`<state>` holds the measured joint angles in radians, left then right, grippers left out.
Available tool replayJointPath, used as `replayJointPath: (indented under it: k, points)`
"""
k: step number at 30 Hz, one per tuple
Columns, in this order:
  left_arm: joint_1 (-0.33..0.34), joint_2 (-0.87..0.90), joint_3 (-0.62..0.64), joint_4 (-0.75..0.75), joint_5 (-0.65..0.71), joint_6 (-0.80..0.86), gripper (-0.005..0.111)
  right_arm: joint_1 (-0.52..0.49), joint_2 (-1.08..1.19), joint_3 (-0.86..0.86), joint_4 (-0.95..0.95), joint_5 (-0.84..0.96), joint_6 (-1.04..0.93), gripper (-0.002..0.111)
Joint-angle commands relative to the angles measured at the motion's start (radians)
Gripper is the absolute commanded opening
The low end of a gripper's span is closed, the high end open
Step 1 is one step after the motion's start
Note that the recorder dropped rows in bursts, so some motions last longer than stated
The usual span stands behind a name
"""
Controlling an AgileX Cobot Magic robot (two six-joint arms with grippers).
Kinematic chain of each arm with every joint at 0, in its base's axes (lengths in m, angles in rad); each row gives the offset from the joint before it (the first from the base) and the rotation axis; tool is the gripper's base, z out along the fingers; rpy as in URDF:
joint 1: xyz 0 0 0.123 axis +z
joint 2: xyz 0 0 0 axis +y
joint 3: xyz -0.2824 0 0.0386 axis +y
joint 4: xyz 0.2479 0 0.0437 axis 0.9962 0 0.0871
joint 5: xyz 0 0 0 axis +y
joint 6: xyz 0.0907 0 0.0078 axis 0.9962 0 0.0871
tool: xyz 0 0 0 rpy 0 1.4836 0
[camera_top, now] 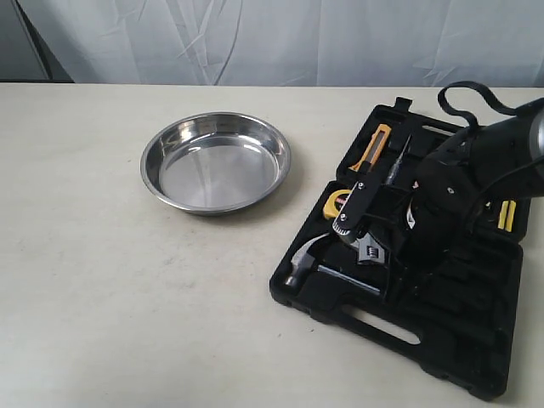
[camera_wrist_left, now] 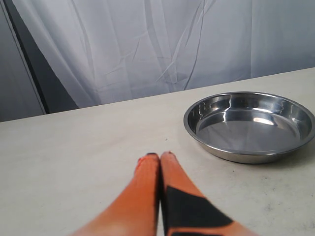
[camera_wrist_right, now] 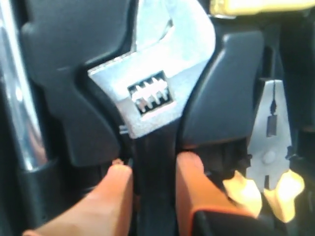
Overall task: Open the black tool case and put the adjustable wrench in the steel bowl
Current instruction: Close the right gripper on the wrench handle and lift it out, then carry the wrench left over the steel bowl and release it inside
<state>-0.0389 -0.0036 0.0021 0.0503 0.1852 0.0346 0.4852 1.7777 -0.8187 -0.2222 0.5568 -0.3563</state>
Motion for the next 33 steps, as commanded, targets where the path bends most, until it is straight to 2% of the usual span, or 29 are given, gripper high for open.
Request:
replayJointPath:
  k: [1, 16, 22, 27, 33]
  points:
    - [-0.004, 0.004, -0.002, -0.004, -0.005, -0.005, 0.0, -0.006, -0.07, -0.019, 0.033, 0.041, 0.015, 0.0]
    - [-0.004, 0.004, -0.002, -0.004, -0.005, -0.005, 0.0, -0.006, -0.178, -0.019, 0.074, 0.024, 0.017, 0.0]
    - [-0.004, 0.004, -0.002, -0.004, -0.005, -0.005, 0.0, -0.006, -0.178, -0.051, 0.141, -0.071, 0.017, -0.001]
    - [-0.004, 0.004, -0.002, -0.004, -0.005, -0.005, 0.0, -0.006, -0.152, -0.181, 0.283, -0.141, 0.015, -0.001]
    - [-0.004, 0.004, -0.002, -0.004, -0.005, -0.005, 0.0, 0.002, 0.048, -0.453, 0.425, -0.017, -0.06, -0.001]
